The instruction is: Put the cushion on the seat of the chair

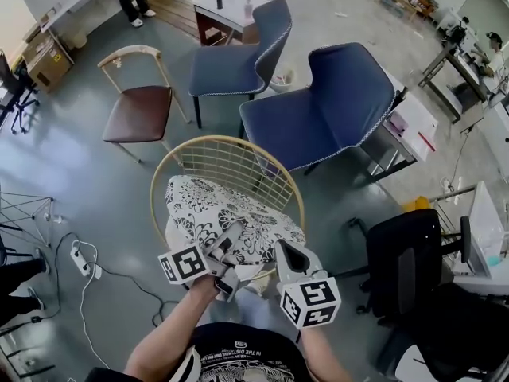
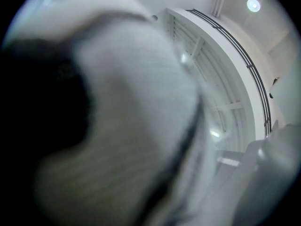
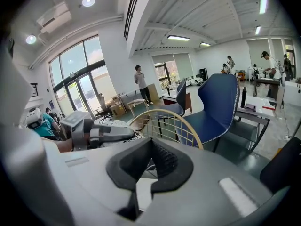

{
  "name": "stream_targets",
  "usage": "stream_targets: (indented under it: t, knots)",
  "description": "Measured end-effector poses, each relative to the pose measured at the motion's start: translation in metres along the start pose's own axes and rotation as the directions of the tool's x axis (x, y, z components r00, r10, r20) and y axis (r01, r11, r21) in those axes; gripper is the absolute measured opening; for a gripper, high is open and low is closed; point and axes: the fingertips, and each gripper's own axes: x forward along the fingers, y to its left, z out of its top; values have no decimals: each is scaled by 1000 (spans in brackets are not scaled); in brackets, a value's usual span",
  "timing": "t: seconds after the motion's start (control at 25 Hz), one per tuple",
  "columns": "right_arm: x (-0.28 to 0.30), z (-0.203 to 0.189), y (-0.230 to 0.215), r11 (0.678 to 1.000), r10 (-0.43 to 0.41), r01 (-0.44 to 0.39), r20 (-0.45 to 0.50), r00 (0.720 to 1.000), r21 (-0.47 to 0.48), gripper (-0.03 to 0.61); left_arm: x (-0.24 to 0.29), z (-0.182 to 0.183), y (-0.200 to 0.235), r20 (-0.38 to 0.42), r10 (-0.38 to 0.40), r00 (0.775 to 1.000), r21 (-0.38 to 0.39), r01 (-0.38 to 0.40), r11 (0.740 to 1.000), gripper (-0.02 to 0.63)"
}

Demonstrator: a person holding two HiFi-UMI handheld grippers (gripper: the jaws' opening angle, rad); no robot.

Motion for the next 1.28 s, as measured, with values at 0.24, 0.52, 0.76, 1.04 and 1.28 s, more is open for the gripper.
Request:
stream_targets:
  t: [0.24, 0.52, 0.76, 1.04, 1.28]
  knots:
    - [9, -37, 1, 999, 31, -29, -66, 997, 30, -5, -23, -21, 64, -20, 73, 997, -45, -74, 996, 15]
    - [29, -72, 15, 998, 31, -23, -129, 991, 66, -5, -44, -43, 122, -95, 126, 987, -102, -136, 986, 15]
    - [49, -98, 47, 995, 29, -13, -161, 987, 100, -5, -68, -63, 145, -209, 112, 972, -104, -135, 985, 17]
    - [54, -145, 80, 989, -2, 32, -203, 979, 142, -5, -108, -86, 195, -334, 166, 928, -62, -197, 978, 17]
    - [53, -185, 93, 975, -49, 94, -217, 975, 203, -5, -121, -88, 228, -336, 170, 926, -109, -218, 970, 18]
